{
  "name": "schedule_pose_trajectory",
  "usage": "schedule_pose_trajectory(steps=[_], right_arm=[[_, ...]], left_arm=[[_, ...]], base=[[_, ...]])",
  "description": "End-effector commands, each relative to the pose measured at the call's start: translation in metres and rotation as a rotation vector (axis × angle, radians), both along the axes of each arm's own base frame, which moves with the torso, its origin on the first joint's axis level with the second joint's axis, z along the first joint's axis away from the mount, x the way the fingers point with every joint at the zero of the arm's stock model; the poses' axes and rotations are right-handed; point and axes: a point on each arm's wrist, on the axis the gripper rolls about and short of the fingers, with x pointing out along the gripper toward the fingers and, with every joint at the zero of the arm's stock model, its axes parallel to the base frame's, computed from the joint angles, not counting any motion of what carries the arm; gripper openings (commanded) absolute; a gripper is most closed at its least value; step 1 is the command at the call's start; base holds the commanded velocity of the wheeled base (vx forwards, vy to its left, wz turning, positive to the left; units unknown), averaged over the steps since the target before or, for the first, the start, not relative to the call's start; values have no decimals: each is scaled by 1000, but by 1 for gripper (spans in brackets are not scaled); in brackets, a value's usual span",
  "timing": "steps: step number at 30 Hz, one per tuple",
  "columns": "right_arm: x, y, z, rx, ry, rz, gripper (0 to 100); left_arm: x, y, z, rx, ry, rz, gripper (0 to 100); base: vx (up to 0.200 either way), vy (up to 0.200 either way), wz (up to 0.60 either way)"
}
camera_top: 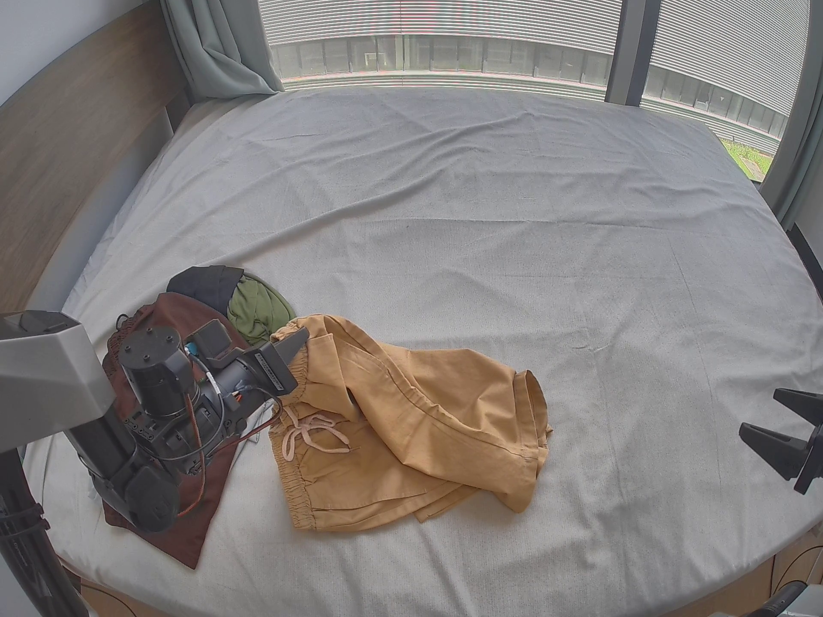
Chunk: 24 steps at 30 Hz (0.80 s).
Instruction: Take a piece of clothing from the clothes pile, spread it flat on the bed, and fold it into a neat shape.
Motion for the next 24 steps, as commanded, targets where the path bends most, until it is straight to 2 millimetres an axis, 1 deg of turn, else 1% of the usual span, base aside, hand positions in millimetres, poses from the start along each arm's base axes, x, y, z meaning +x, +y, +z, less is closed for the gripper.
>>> schedule_pose_trajectory(steps=[1,6,7,8,10,11,13,14,18,24], right_arm=[[18,3,5,3,43,41,100],[43,9,6,-1,55,74,100],[43,9,6,-1,55,74,100],[56,10,5,2,36,75,100],[63,11,4,3,24,77,100],[70,12,4,7,9,76,100],[73,12,4,7,8,76,100],[83,13,0,10,19,73,100],[96,17,-11,40,91,84,100],[107,22,-13,101,117,115,100]], left_arm=[[1,0,-1,1,4,1,0],[0,0,0,-1,-1,0,0],[0,0,0,-1,-1,0,0],[-1,0,1,-2,-3,-2,0],[-1,0,2,-1,-6,-2,0],[-1,0,2,-1,-7,0,0],[-1,0,2,-1,-7,0,0],[-1,0,1,0,-4,0,0],[0,0,1,0,-4,1,0],[0,2,2,-2,-5,7,0]], base=[[0,0,0],[0,0,0],[0,0,0],[0,0,0],[0,0,0],[0,0,0],[0,0,0],[0,0,0],[0,0,0],[0,0,0]])
